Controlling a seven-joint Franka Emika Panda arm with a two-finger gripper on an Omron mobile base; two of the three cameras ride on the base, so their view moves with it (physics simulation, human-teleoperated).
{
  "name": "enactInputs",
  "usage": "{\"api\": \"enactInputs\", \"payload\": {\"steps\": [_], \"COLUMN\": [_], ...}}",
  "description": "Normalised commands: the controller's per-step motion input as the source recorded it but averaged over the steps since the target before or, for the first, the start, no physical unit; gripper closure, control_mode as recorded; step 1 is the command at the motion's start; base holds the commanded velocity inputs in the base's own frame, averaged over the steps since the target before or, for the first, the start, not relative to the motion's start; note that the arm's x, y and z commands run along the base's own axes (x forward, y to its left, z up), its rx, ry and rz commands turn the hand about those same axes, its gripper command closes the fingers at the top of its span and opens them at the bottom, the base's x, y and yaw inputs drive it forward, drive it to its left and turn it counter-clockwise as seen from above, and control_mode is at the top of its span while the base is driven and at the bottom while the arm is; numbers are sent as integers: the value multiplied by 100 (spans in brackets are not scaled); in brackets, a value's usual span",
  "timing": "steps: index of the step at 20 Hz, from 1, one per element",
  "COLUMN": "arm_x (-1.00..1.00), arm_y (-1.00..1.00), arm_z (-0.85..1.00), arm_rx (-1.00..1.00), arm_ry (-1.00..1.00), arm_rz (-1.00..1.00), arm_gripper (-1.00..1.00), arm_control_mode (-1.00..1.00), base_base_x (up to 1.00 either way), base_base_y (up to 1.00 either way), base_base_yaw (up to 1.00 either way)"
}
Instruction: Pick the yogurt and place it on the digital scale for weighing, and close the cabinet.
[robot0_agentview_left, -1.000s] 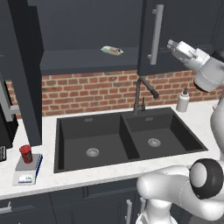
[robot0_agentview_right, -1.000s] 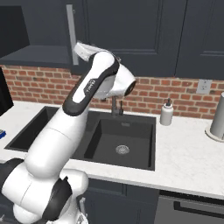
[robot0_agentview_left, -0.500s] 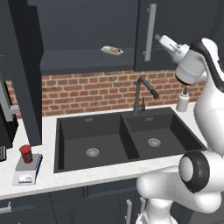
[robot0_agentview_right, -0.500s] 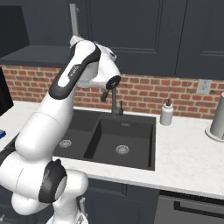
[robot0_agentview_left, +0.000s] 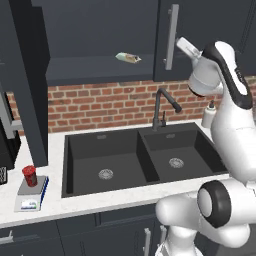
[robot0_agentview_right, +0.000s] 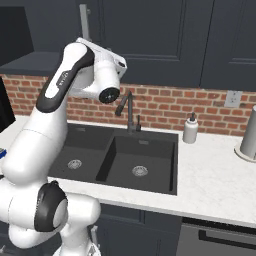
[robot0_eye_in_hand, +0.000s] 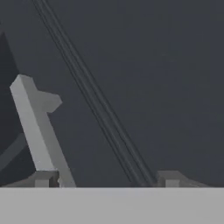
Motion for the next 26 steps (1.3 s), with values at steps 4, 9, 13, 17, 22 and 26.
{"api": "enactInputs", "payload": {"steps": [4,9,13,17,22,26], "arm_x": [-100,-100,-89,-85,-49,-28], "arm_y": [-21,-11,0,6,12,42], "arm_z": [9,18,38,27,26,27], "arm_rx": [3,4,-1,-20,-34,-36], "arm_ry": [-16,-13,-1,0,20,36], "arm_rz": [-1,0,0,0,-4,-8], "arm_gripper": [-100,-100,-100,-100,-100,-100], "arm_control_mode": [-100,-100,-100,-100,-100,-100], "base_base_x": [0,0,0,0,0,0], "base_base_y": [0,0,0,0,0,0], "base_base_yaw": [0,0,0,0,0,0]}}
